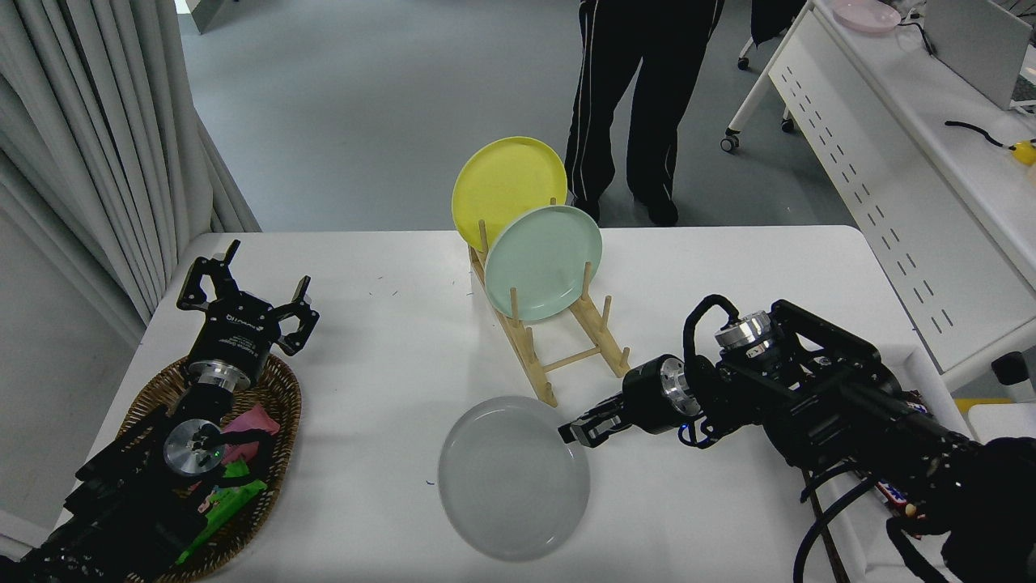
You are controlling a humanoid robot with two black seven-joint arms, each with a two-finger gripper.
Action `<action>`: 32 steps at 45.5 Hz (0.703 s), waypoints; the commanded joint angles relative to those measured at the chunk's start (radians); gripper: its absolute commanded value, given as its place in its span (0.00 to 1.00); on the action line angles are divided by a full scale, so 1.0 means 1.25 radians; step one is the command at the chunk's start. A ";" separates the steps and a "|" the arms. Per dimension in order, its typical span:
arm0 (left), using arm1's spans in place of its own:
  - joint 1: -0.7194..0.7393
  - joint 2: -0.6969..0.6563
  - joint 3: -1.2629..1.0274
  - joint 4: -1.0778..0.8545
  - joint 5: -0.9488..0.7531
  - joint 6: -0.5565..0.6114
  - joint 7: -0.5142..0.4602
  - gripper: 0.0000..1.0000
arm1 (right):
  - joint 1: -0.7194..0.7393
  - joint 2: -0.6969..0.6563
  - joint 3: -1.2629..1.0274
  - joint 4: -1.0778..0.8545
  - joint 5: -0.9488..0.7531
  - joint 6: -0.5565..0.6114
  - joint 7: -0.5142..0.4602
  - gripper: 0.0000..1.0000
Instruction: Place the plate on the table
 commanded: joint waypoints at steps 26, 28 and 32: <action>0.000 0.000 0.000 0.000 0.000 0.000 0.000 1.00 | -0.014 0.041 0.002 -0.072 -0.046 0.000 -0.003 0.00; 0.000 0.000 0.000 0.000 0.000 0.000 0.000 1.00 | -0.014 0.040 0.001 -0.072 -0.046 0.000 -0.003 0.00; 0.000 0.000 0.000 0.000 0.000 0.000 0.000 1.00 | -0.014 0.037 0.002 -0.072 -0.054 0.000 -0.003 0.00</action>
